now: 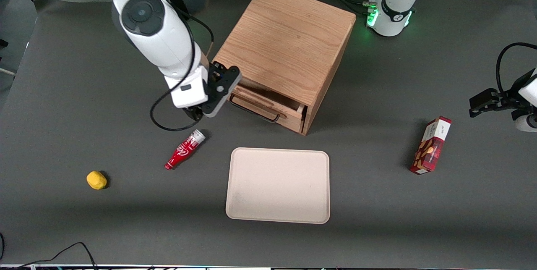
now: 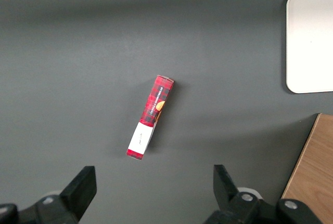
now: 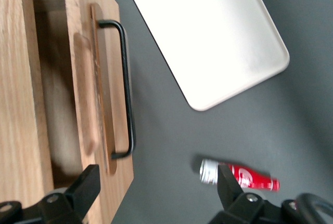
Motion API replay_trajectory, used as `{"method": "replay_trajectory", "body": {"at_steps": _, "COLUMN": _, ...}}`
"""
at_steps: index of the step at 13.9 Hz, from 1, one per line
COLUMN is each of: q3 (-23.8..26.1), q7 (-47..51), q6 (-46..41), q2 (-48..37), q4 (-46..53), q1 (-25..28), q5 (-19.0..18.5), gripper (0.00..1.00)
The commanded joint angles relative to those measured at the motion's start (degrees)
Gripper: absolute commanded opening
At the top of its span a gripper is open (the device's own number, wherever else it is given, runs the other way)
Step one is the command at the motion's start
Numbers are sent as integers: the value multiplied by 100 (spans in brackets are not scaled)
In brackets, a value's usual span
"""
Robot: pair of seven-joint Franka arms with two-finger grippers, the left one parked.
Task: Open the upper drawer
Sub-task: 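Move the right gripper to the black handle of the wooden drawer, then lower the right gripper and hook it onto the drawer handle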
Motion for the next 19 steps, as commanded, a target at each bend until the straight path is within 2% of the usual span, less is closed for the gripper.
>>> {"method": "replay_trajectory", "body": {"at_steps": 1, "q3": 74, "q7": -755, "q6": 221, "q2": 363, "q4": 158, "q1": -106, "q5": 437, "gripper": 100}}
{"method": "replay_trajectory", "body": {"at_steps": 2, "q3": 56, "q7": -1019, "q6": 257, "q2": 443, "q4": 150, "q1": -133, "q5": 858, "gripper": 100}}
{"method": "replay_trajectory", "body": {"at_steps": 3, "q3": 48, "q7": -1117, "q6": 344, "q2": 496, "q4": 149, "q1": -168, "q5": 1071, "gripper": 100}}
{"method": "replay_trajectory", "body": {"at_steps": 9, "q3": 74, "q7": -1294, "q6": 389, "q2": 900, "q4": 158, "q1": -168, "q5": 1196, "gripper": 100}}
{"method": "replay_trajectory", "body": {"at_steps": 11, "q3": 56, "q7": -1320, "q6": 424, "q2": 944, "q4": 141, "q1": -168, "q5": 1441, "gripper": 100}}
{"method": "replay_trajectory", "body": {"at_steps": 19, "q3": 65, "q7": -1320, "q6": 906, "q2": 1330, "q4": 176, "q1": -151, "q5": 1416, "gripper": 100}}
